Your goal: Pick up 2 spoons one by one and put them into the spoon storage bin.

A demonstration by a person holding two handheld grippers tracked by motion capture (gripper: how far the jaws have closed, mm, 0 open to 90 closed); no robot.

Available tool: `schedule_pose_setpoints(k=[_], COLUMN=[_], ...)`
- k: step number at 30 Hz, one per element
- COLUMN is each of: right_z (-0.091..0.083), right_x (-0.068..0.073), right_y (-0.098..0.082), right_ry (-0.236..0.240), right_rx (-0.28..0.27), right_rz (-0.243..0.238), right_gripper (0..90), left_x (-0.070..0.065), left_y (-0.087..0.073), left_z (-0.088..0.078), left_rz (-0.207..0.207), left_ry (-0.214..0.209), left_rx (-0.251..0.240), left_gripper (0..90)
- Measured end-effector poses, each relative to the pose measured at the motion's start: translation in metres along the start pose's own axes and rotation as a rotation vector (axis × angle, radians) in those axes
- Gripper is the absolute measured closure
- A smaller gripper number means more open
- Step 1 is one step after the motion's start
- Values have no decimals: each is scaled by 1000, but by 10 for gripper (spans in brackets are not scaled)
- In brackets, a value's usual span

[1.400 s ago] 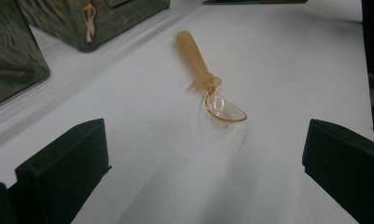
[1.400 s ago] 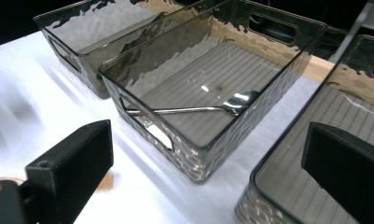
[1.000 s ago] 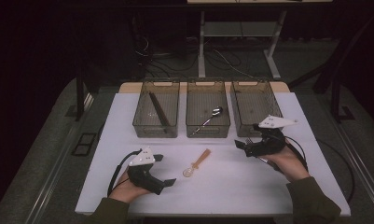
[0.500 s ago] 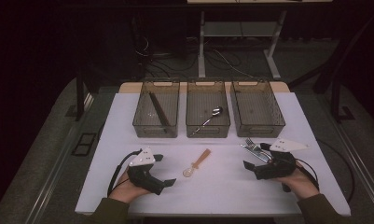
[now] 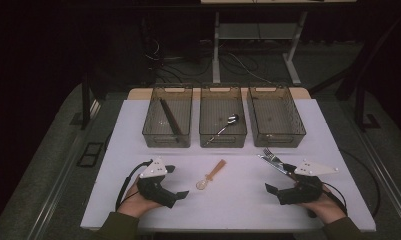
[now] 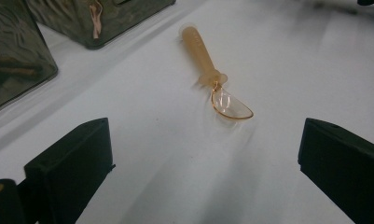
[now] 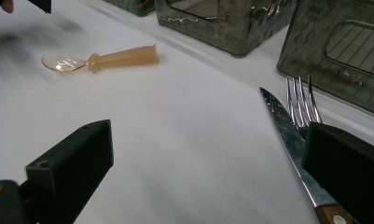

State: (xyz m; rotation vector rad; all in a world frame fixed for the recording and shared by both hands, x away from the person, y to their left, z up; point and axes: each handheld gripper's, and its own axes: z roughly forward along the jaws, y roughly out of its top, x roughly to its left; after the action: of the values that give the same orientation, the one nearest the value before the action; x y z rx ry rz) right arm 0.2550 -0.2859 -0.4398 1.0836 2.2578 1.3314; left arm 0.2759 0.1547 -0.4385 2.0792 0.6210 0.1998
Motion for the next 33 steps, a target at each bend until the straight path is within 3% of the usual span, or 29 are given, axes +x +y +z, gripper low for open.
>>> schedule_pose_setpoints(k=[6,12,16,23,27,33], right_z=[0,1,2,4,4,4], right_x=[1,1,2,1,1,2], right_y=[1,1,1,0,1,1], right_ry=[-2,-1,-1,1,0,1], right_rx=[-6,2,9,20,18,19], right_rz=[-2,1,-5,-3,-5,-1], right_gripper=[19,19,19,19,19,19], left_x=[-2,-5,-5,-3,-4,-5], left_y=[6,15,23,36,44,56], left_z=[5,10,16,32,44,59], left_rz=[8,-2,-14,-29,-10,-12], left_ry=[10,9,20,12,-1,22], left_rx=[36,27,19,35,50,53], left_gripper=[174,341,403,430,426,417])
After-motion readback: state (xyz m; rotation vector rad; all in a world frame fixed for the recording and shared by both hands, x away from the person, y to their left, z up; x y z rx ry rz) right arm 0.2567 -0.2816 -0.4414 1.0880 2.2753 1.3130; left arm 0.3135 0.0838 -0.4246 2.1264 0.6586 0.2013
